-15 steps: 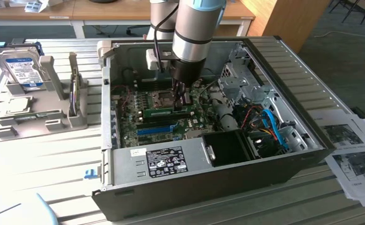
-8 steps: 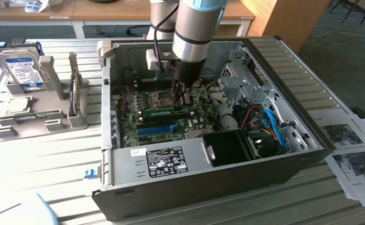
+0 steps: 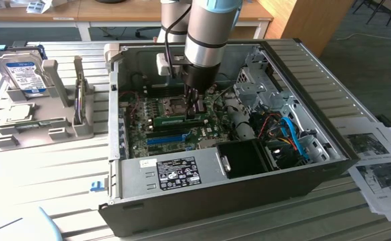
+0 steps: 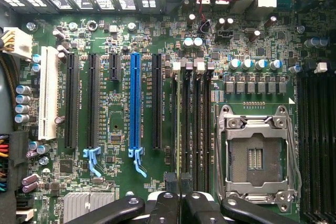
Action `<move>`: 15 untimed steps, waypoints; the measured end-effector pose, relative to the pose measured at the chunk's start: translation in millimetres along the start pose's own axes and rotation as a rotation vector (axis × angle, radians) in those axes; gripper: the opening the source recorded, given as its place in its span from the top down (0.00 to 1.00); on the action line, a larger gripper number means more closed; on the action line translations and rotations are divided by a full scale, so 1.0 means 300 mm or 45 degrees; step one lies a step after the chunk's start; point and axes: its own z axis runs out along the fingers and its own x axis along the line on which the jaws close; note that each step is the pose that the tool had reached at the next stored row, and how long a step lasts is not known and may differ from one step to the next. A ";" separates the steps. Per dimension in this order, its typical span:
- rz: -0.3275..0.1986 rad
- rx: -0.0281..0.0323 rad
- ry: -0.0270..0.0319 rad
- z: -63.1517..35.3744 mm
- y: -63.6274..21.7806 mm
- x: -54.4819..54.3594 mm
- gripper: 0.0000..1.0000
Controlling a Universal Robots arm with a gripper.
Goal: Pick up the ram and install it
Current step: 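Insert the ram into the slot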
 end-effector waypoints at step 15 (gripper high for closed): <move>0.000 0.0001 -0.0001 0.004 0.000 0.000 0.89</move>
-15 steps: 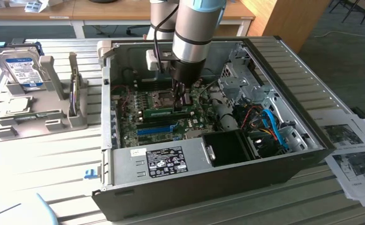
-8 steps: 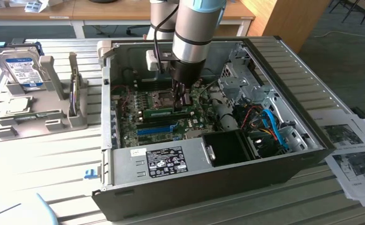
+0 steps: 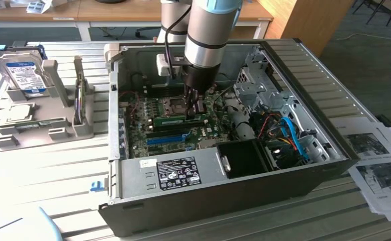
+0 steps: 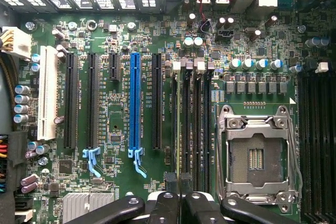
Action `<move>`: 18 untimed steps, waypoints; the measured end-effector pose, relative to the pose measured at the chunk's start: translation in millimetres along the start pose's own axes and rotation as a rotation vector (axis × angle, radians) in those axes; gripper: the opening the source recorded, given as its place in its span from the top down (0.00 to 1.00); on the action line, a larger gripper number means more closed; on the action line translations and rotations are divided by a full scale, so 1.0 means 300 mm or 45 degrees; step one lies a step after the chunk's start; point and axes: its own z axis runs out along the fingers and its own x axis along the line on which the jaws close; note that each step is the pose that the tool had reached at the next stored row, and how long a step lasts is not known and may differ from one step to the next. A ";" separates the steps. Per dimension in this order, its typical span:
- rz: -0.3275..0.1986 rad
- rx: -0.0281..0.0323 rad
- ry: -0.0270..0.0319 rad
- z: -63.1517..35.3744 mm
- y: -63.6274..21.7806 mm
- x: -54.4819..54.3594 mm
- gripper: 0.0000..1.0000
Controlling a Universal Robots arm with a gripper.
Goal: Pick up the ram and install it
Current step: 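Insert the ram into the slot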
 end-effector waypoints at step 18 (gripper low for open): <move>0.000 0.0000 -0.0001 0.001 0.001 -0.003 0.89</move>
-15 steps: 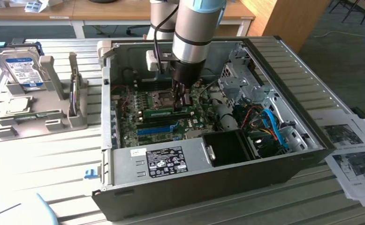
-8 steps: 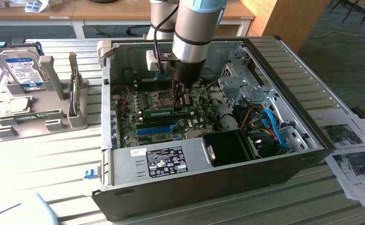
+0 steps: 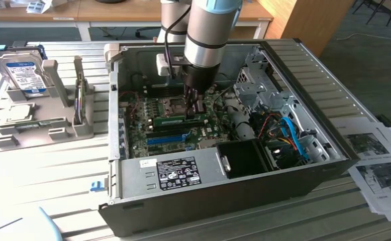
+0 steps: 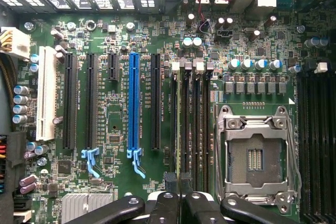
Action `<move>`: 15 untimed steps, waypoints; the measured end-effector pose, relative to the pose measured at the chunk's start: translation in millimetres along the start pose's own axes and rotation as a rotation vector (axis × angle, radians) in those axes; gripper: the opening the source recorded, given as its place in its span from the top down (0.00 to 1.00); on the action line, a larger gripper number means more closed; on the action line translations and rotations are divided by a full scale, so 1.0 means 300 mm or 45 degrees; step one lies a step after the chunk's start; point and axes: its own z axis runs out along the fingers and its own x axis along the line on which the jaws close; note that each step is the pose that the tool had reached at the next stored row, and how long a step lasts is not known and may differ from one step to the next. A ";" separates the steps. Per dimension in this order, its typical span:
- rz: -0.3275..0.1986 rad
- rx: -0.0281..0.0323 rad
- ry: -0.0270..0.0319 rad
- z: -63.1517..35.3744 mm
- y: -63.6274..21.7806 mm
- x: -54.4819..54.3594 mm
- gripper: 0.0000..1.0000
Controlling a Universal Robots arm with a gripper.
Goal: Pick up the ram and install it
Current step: 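Insert the ram into the slot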
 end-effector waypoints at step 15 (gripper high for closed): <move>-0.015 -0.0002 0.0009 0.001 0.000 0.000 0.89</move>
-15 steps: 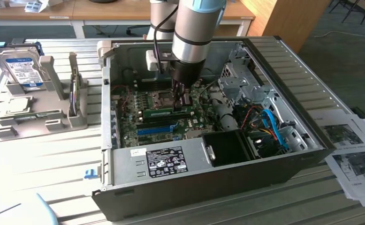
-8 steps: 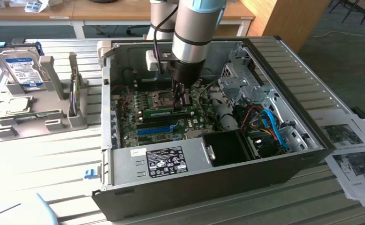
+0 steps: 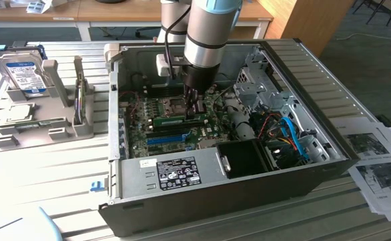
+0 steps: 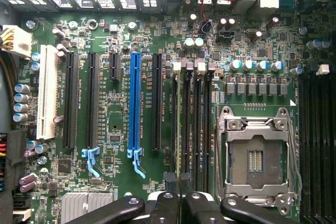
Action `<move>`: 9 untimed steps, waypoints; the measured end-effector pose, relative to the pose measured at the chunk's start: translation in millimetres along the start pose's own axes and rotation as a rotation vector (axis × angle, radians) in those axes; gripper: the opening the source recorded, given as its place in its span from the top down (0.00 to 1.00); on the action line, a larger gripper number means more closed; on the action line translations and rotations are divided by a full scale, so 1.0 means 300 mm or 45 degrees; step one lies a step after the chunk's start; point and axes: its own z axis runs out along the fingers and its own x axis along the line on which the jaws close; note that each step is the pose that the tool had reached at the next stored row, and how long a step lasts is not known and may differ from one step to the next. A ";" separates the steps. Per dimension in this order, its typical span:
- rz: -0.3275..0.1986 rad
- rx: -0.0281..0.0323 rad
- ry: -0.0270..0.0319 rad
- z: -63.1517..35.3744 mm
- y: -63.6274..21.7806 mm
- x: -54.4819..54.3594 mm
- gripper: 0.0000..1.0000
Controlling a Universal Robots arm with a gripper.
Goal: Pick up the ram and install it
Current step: 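Insert the ram into the slot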
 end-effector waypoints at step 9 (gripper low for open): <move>0.000 0.0000 0.0000 0.002 0.000 0.000 0.89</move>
